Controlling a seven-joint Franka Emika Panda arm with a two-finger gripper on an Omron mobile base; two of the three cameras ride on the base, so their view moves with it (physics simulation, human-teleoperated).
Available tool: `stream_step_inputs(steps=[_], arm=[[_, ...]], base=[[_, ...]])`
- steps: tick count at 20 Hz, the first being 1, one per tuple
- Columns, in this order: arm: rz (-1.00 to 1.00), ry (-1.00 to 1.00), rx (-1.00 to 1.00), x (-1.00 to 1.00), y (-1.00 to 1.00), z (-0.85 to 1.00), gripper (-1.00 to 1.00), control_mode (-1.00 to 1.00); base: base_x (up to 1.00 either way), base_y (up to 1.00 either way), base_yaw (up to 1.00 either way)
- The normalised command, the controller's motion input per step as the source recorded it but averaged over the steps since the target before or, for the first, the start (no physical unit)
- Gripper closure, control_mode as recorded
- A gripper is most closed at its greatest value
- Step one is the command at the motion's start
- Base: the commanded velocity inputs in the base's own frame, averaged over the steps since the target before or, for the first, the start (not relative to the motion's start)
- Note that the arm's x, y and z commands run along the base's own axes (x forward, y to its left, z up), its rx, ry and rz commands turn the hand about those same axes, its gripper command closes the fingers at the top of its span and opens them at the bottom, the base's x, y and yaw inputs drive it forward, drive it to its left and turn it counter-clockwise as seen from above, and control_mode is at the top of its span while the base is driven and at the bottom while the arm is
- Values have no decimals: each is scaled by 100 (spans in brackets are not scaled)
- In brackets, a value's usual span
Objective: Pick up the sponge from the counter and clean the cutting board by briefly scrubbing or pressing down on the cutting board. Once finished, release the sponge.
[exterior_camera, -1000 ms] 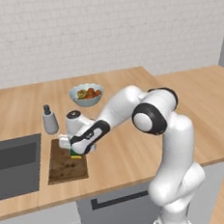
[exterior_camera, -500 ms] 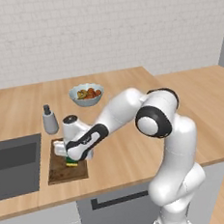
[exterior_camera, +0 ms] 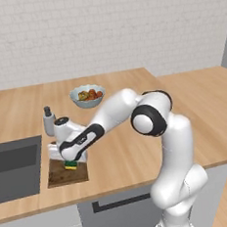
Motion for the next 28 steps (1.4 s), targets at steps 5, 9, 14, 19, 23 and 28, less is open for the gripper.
stream_step_inputs(steps=[5,9,14,19,23,28], arm=[[-2,0,0,-61,59,-44,100,-100],[0,-3,4,-68,48,-66,100,-100],[-1,0,9,-64,51,-59,100,-100],[-2,0,14,-78,51,-45,100,-100],[-1,0,9,-87,52,-52,100,-100],[0,0,0,-99,54,-48,100,-100]], base=[[0,0,0],[0,0,0],[0,0,0],[0,0,0],[0,0,0],[0,0,0]])
